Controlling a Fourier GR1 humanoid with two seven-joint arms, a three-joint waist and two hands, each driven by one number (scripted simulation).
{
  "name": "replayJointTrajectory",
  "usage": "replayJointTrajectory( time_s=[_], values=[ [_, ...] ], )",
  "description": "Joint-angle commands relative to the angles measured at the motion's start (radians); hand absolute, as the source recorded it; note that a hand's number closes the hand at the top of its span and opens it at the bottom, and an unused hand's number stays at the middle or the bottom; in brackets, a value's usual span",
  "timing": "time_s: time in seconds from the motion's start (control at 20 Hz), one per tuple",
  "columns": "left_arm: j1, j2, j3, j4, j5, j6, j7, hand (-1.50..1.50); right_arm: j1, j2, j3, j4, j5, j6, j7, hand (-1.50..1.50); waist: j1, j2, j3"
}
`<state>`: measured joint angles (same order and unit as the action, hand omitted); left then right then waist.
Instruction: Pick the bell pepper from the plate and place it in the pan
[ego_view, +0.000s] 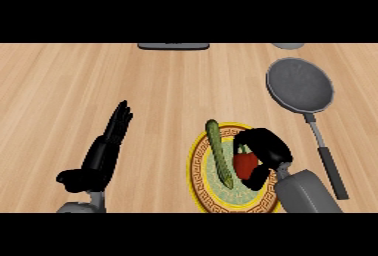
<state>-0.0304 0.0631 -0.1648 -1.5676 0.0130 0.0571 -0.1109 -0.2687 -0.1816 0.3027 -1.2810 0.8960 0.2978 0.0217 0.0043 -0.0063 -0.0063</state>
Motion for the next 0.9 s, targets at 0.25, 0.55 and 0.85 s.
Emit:
replayJointTrajectory(
  time_s=[0.25, 0.55, 0.85],
  values=[
    [-0.005, 0.004, -0.017, -0.008, 0.002, -0.024, 0.004, 0.00, -0.271, 0.179, -0.085, 0.066, 0.226, -0.363, 0.638, 1.50, 0.043, 0.008, 0.005],
    [-0.026, -0.032, -0.018, 0.051, -0.012, 0.001, -0.026, 0.00, -0.460, 0.181, -0.035, 0.100, 0.310, -0.558, 0.829, 1.50, 0.024, 0.011, 0.006],
    [0.003, -0.014, -0.012, 0.008, -0.007, -0.014, -0.012, 0.00, -0.550, 0.181, -0.074, 0.184, 0.289, -0.721, 0.971, 1.50, 0.018, 0.009, 0.006]
  ],
)
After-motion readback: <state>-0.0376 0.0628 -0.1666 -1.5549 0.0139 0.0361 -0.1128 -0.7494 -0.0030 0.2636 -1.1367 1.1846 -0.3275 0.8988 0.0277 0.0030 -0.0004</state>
